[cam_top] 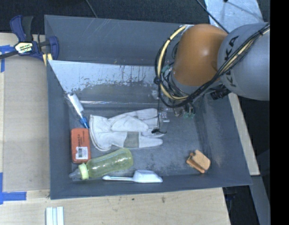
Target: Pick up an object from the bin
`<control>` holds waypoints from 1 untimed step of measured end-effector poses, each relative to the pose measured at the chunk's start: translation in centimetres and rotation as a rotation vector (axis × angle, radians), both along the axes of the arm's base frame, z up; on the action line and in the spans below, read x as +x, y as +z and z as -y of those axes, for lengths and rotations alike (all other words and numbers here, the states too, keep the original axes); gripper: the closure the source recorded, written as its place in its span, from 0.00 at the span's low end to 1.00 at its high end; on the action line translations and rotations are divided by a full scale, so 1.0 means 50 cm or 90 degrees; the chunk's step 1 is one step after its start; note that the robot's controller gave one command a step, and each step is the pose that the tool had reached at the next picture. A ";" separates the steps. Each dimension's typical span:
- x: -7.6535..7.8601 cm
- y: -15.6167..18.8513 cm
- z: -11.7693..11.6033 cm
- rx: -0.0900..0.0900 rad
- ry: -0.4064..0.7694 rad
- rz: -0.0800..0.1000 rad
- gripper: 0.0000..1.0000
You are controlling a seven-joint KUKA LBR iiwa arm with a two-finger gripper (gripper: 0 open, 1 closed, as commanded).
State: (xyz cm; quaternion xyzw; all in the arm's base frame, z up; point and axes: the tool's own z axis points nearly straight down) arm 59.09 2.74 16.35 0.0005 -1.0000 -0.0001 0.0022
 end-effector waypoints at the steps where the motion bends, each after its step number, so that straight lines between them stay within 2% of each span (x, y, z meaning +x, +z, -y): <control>1: 0.003 0.010 0.000 0.000 0.000 0.005 0.00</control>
Offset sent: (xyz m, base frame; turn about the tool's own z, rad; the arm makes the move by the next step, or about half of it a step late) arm 0.0108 0.0171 -0.0735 -0.0757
